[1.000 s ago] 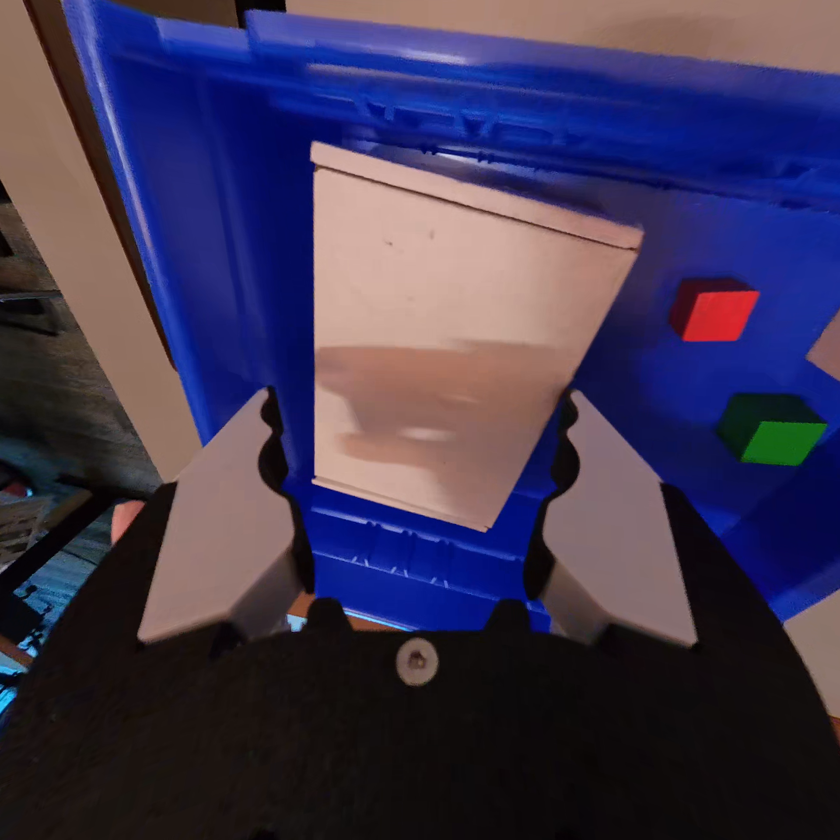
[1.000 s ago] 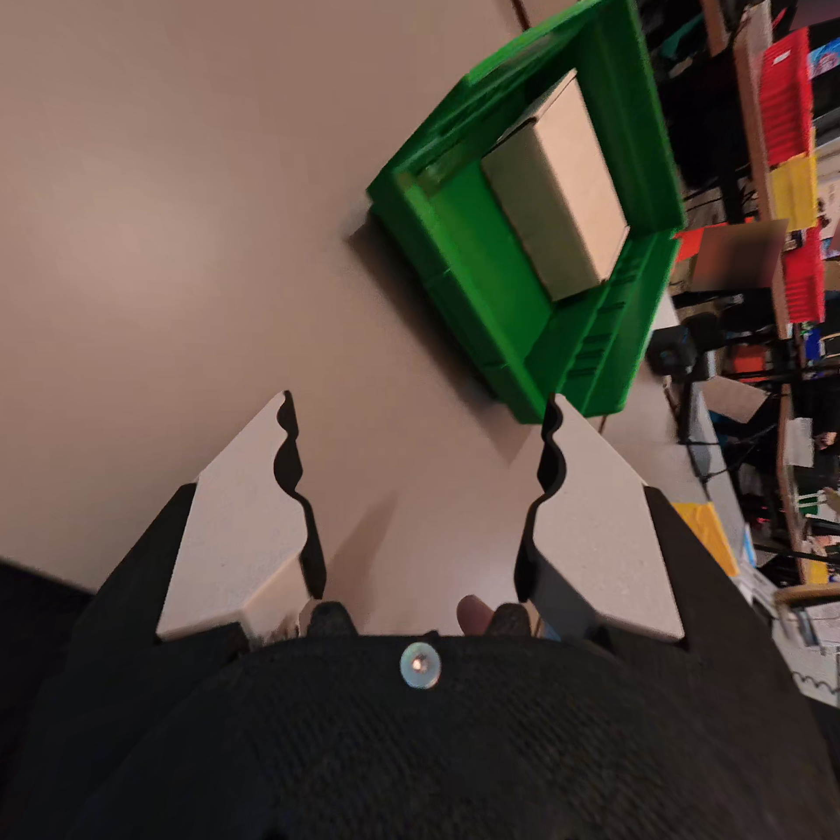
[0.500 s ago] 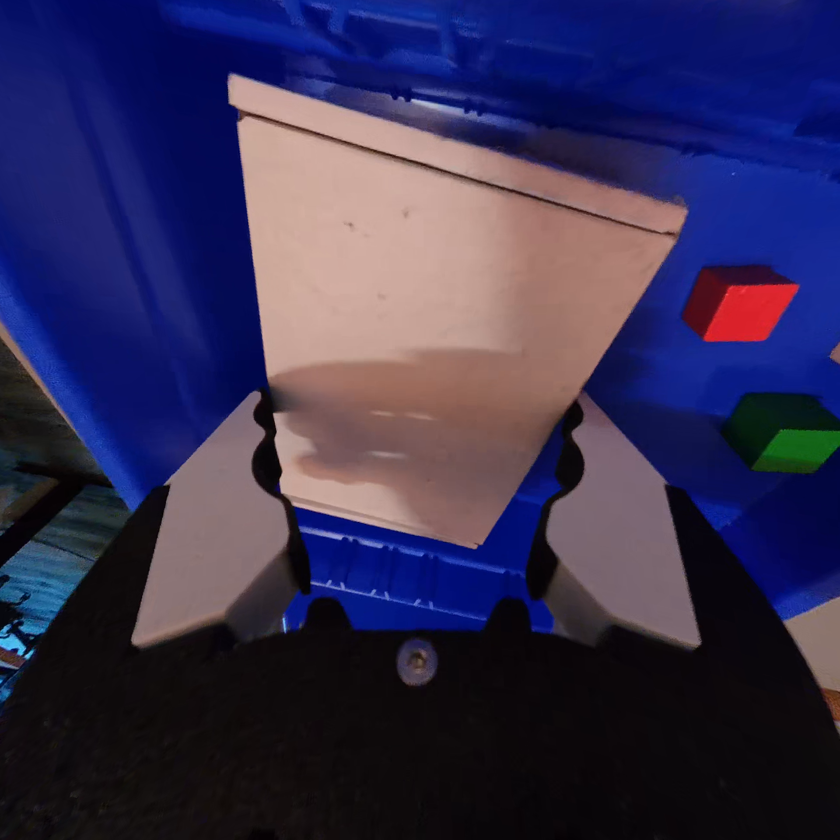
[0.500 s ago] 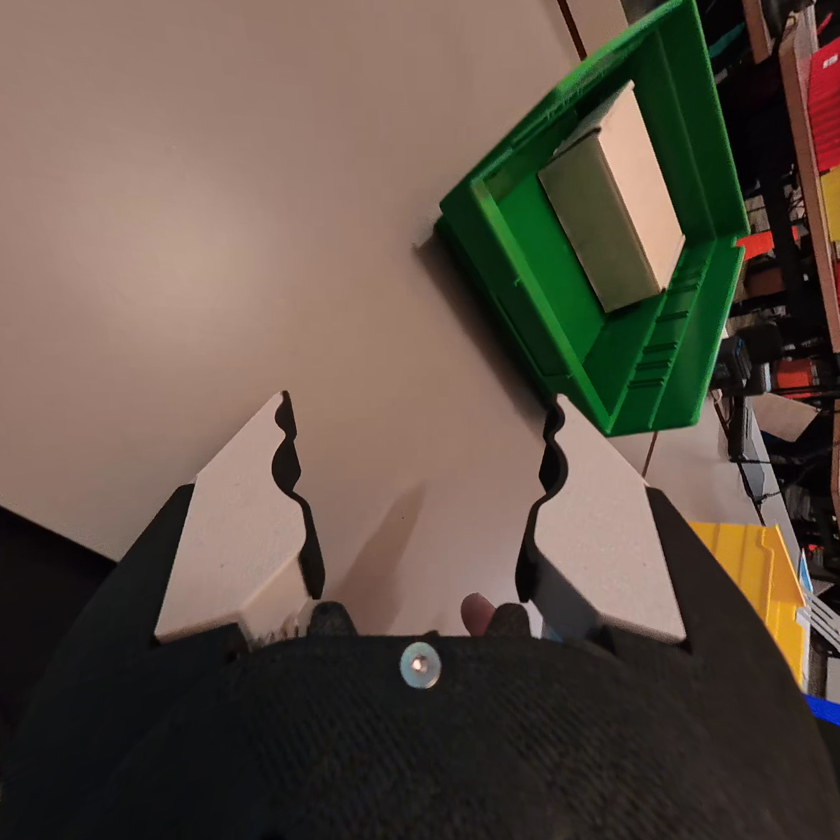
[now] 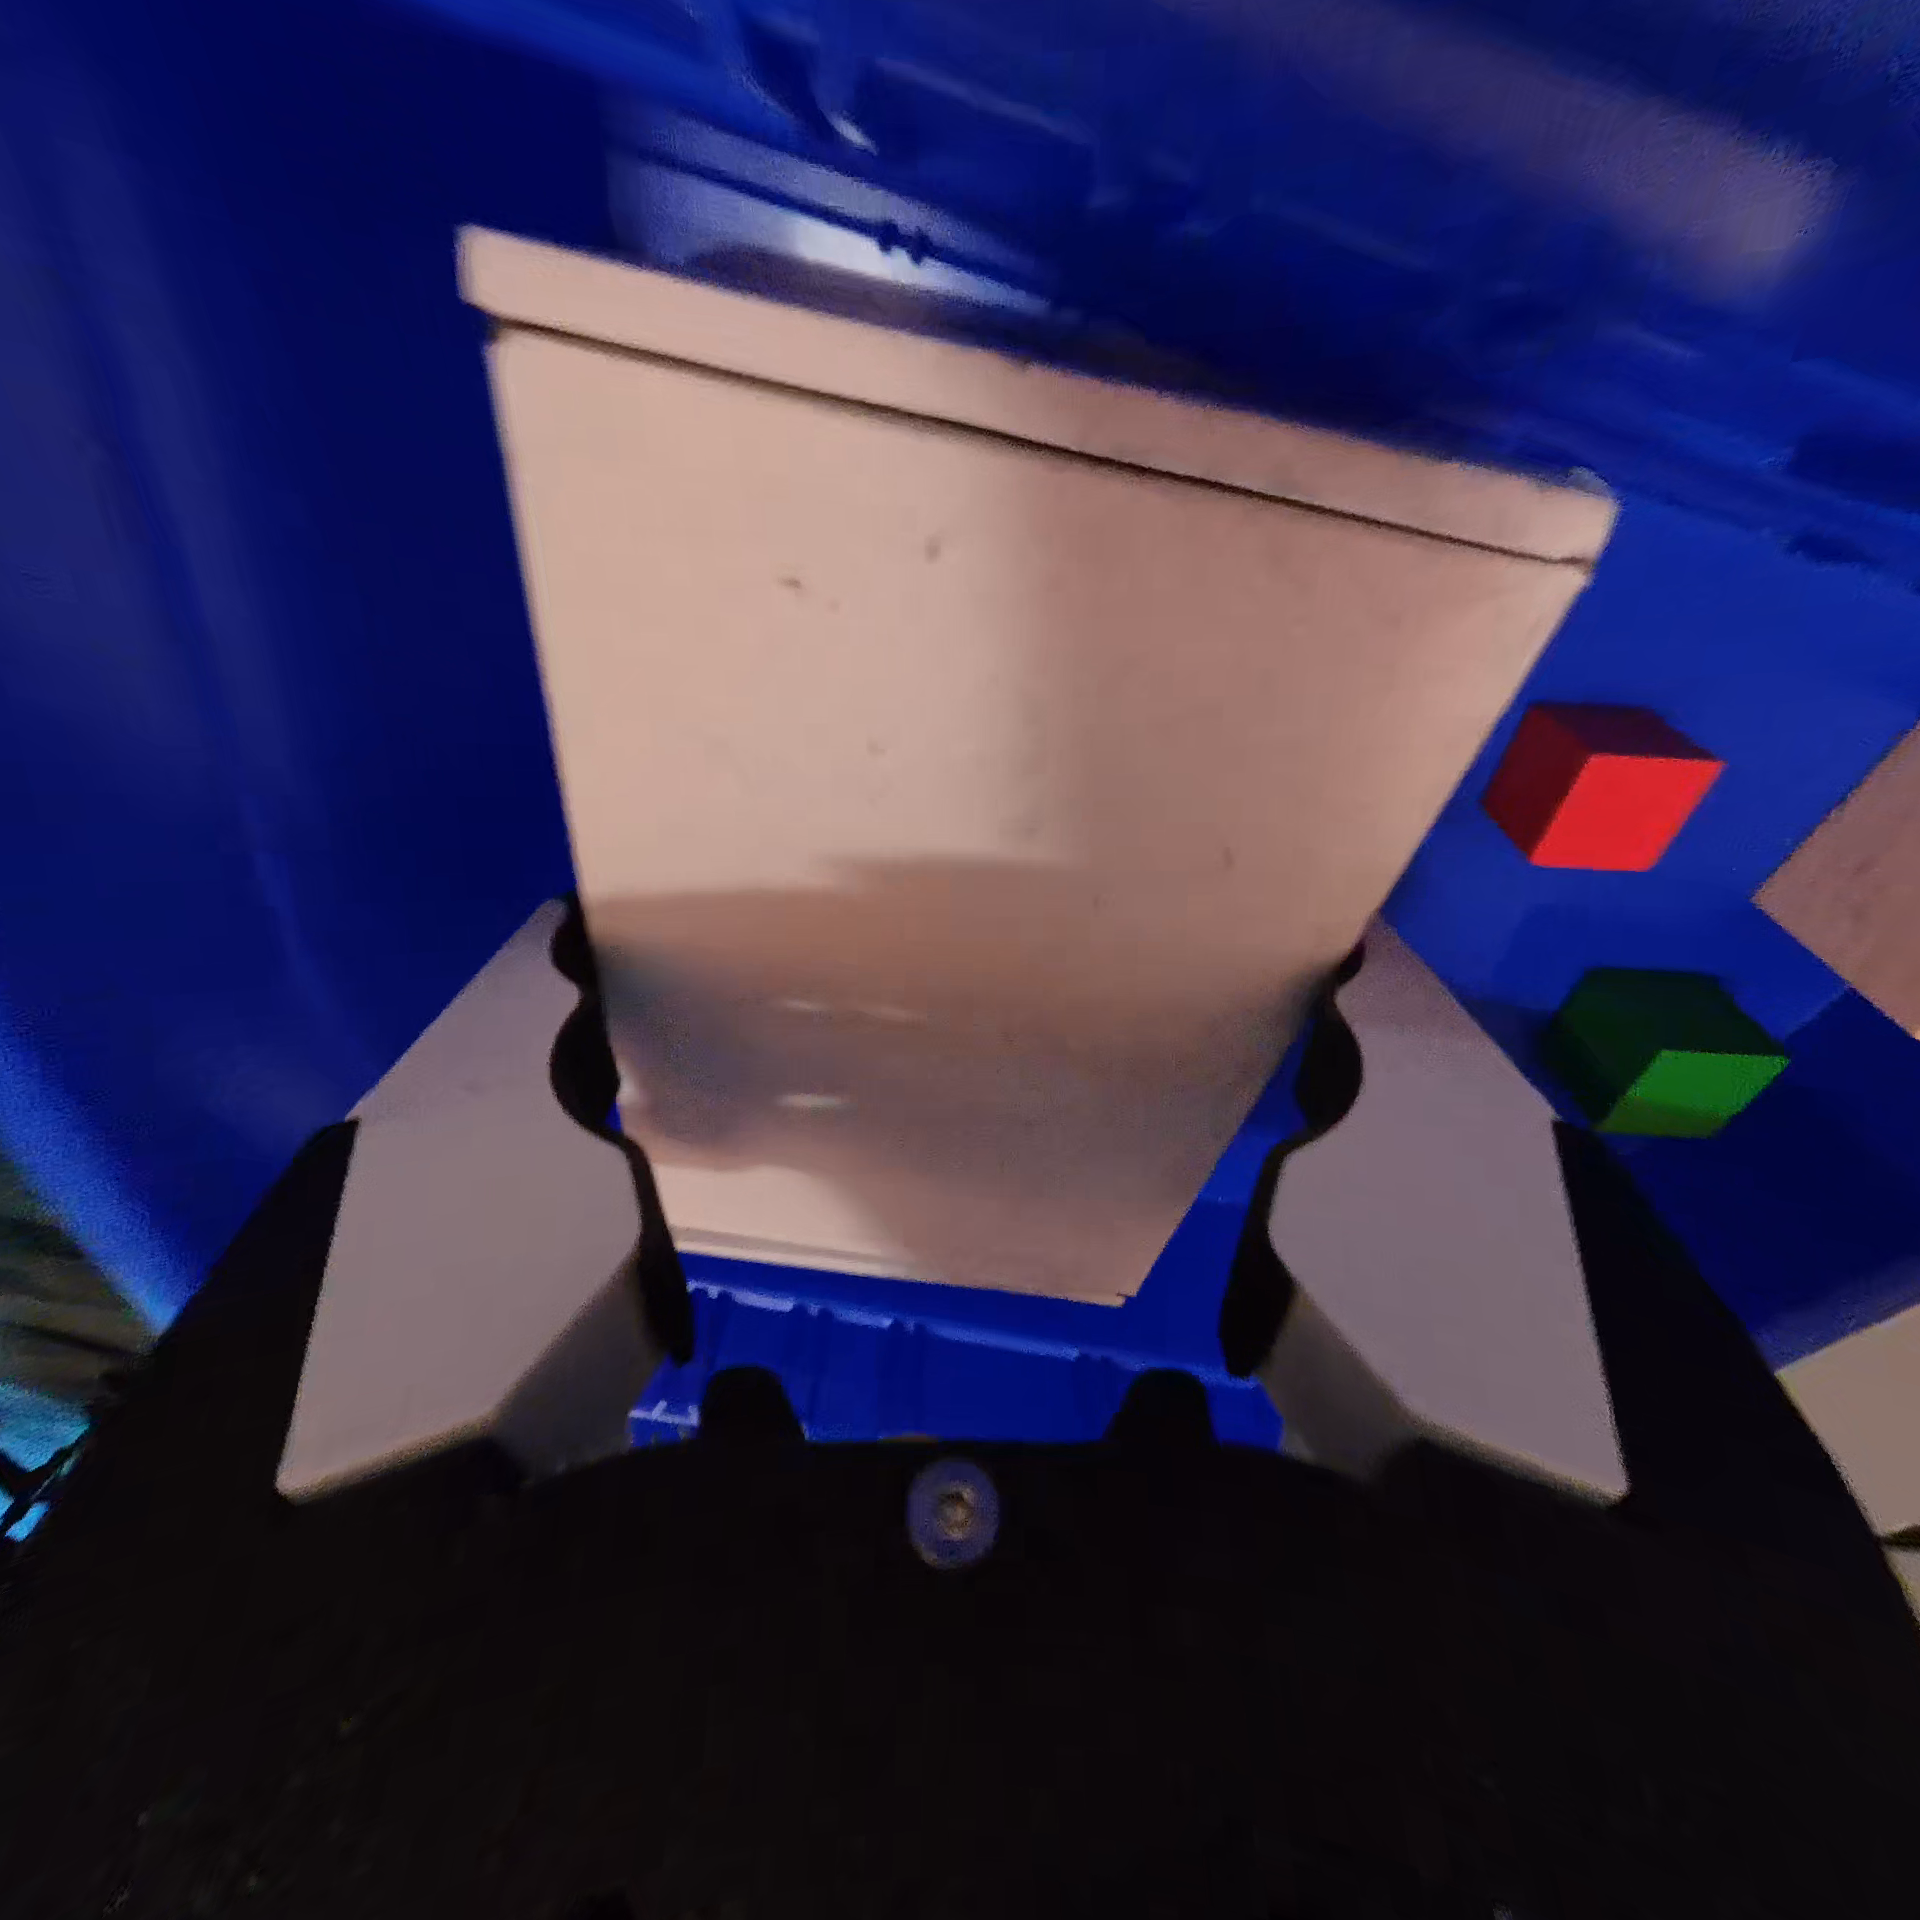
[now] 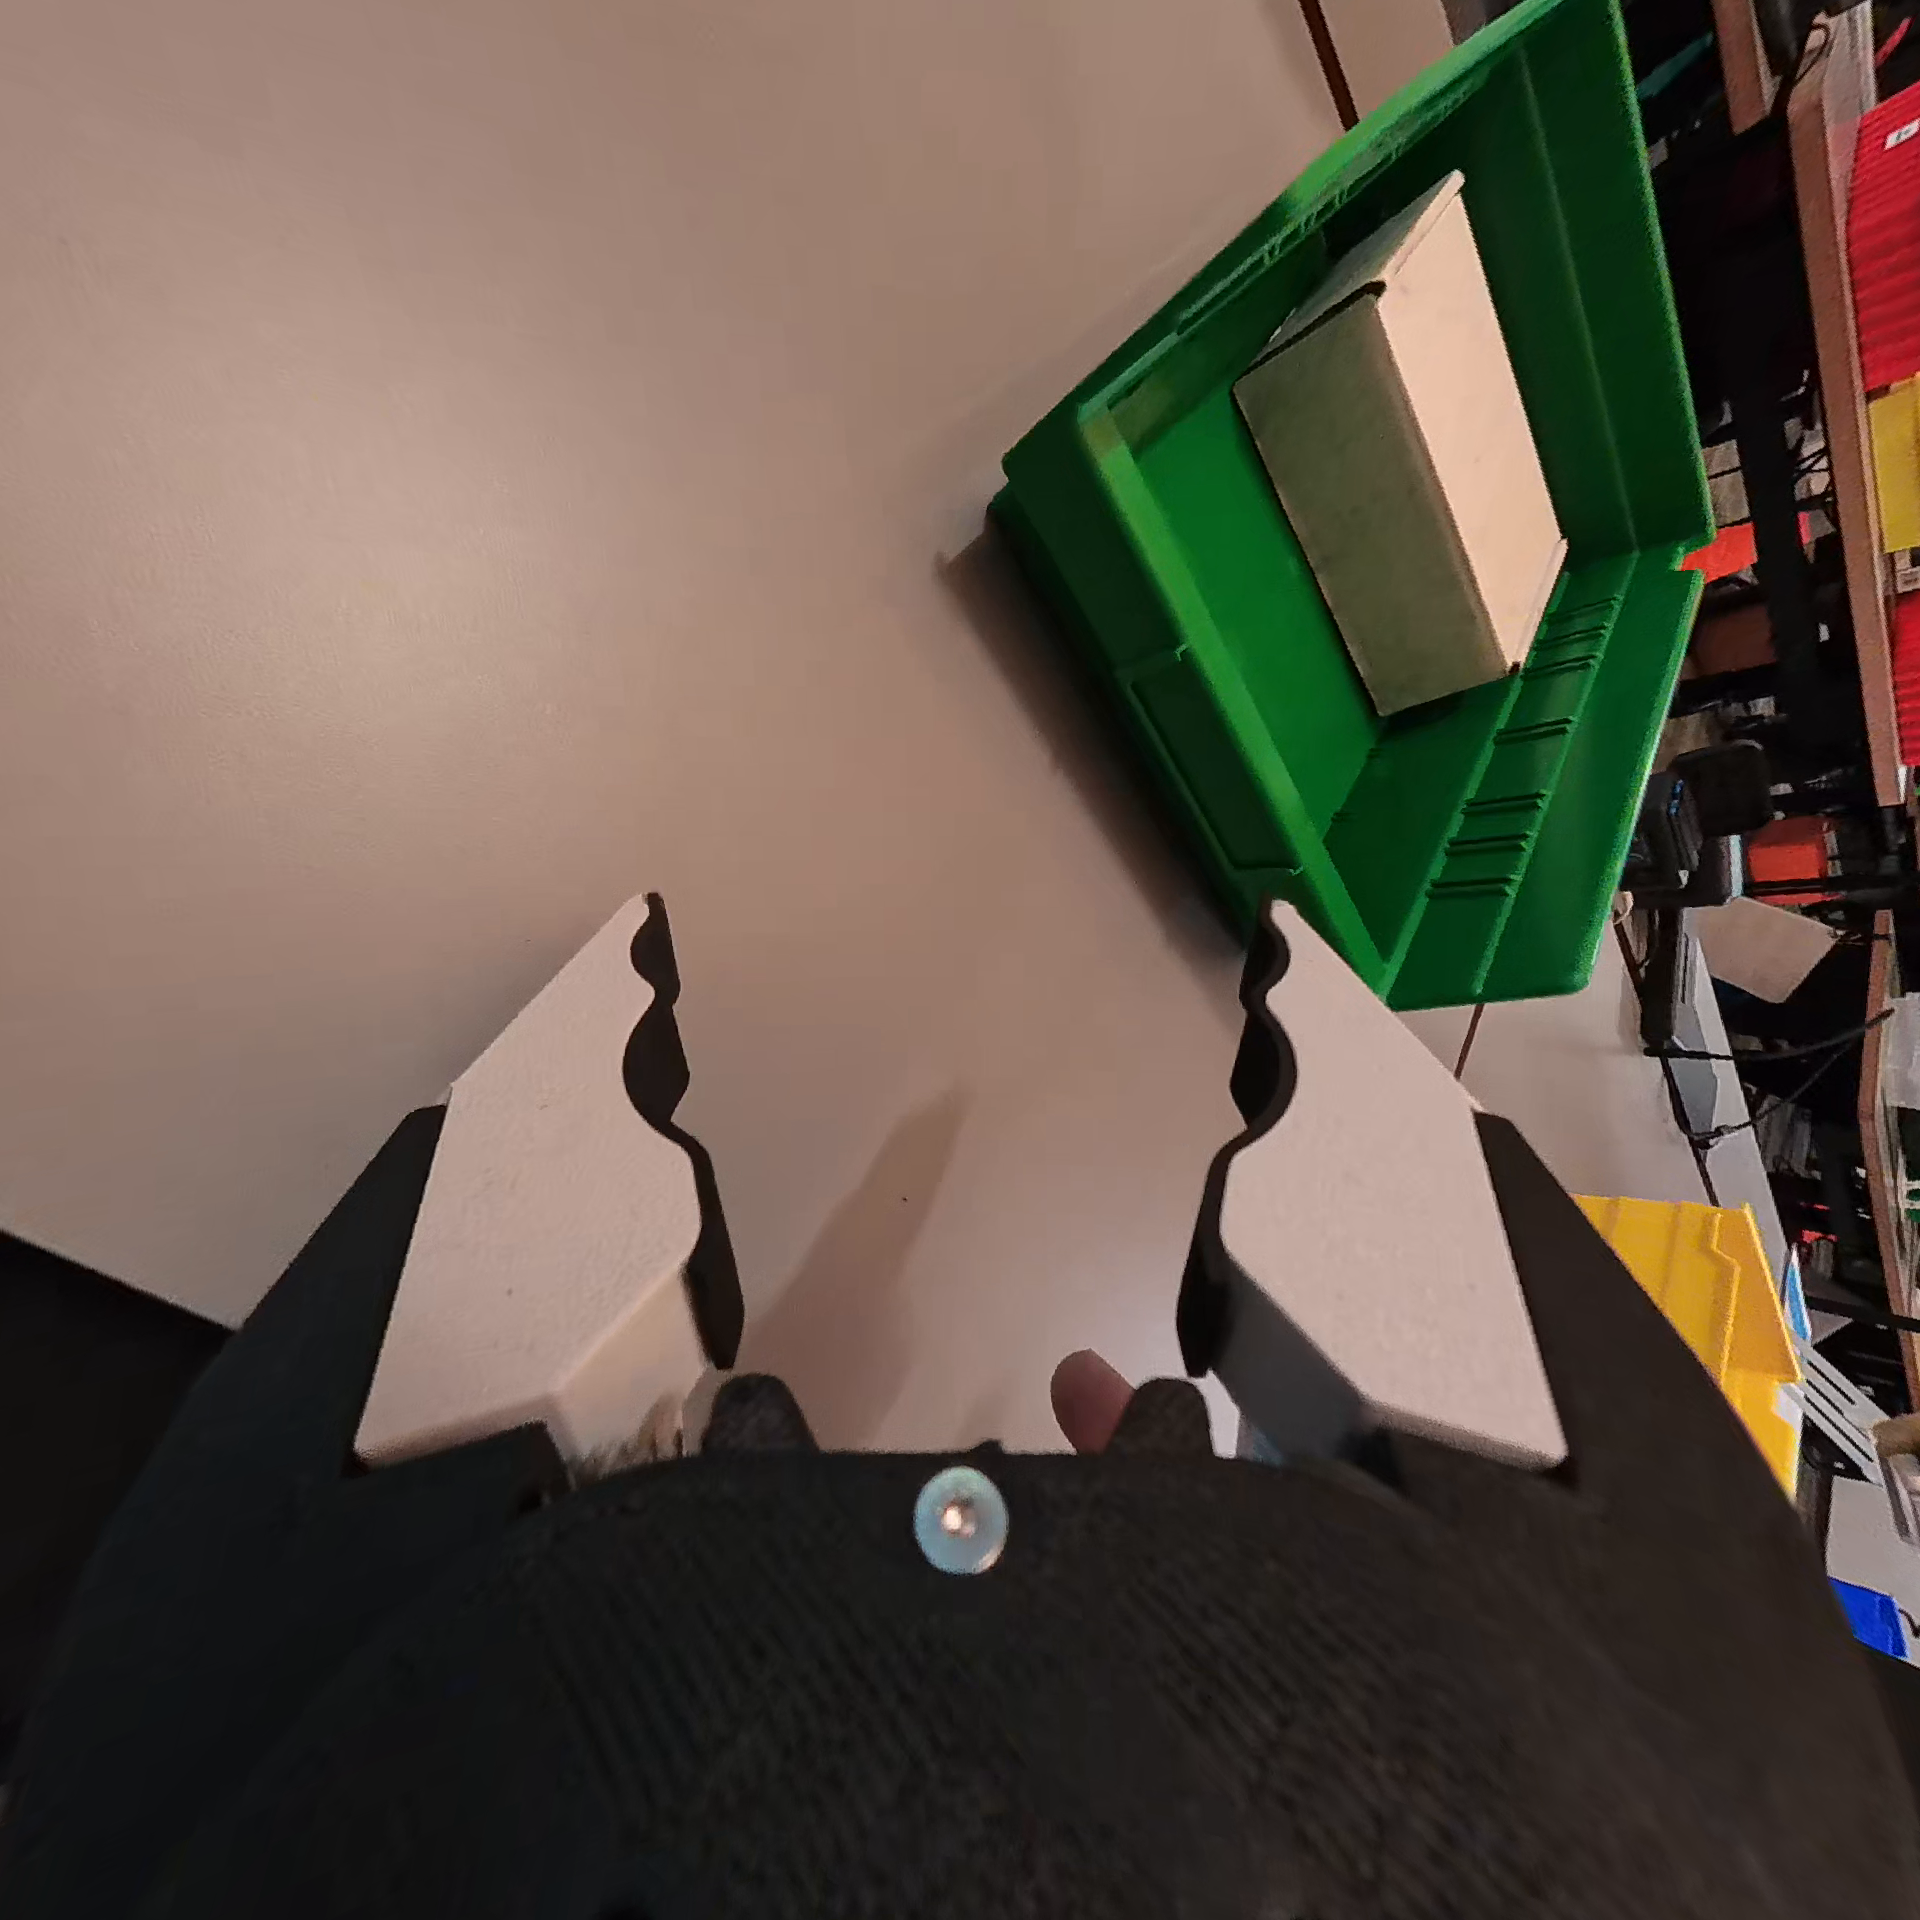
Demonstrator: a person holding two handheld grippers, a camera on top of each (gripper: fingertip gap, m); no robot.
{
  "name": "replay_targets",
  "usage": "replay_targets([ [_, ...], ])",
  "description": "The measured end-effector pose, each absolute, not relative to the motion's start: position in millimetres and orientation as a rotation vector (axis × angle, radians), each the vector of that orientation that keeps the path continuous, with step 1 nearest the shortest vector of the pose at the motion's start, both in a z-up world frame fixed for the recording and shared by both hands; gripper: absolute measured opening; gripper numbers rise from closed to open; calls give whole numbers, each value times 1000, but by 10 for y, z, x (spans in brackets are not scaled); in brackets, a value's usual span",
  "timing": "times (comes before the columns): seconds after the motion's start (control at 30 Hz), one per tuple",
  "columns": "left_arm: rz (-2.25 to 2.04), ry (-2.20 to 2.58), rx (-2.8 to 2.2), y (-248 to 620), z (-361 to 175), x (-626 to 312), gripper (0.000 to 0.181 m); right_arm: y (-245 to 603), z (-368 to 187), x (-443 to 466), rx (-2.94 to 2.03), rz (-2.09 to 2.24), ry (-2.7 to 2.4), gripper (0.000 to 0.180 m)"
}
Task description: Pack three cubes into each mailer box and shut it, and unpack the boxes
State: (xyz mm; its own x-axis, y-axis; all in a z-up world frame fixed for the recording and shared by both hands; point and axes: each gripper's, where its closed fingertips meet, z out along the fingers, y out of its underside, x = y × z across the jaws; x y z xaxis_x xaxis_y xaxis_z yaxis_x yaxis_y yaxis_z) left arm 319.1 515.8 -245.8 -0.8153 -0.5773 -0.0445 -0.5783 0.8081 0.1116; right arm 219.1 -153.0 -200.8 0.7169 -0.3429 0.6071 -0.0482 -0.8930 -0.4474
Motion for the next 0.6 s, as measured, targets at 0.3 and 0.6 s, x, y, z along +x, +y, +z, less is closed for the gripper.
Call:
replay_targets([
  [0.3,301,2957,-863,5259,-2391,3185,134,-1469,-1968,2225,-2494,-1029,279,107],
  [0.6,93,2815,-894,4757,-1108,3064,133,-1247,-1843,2242,-2397,-1069,196,104],
])
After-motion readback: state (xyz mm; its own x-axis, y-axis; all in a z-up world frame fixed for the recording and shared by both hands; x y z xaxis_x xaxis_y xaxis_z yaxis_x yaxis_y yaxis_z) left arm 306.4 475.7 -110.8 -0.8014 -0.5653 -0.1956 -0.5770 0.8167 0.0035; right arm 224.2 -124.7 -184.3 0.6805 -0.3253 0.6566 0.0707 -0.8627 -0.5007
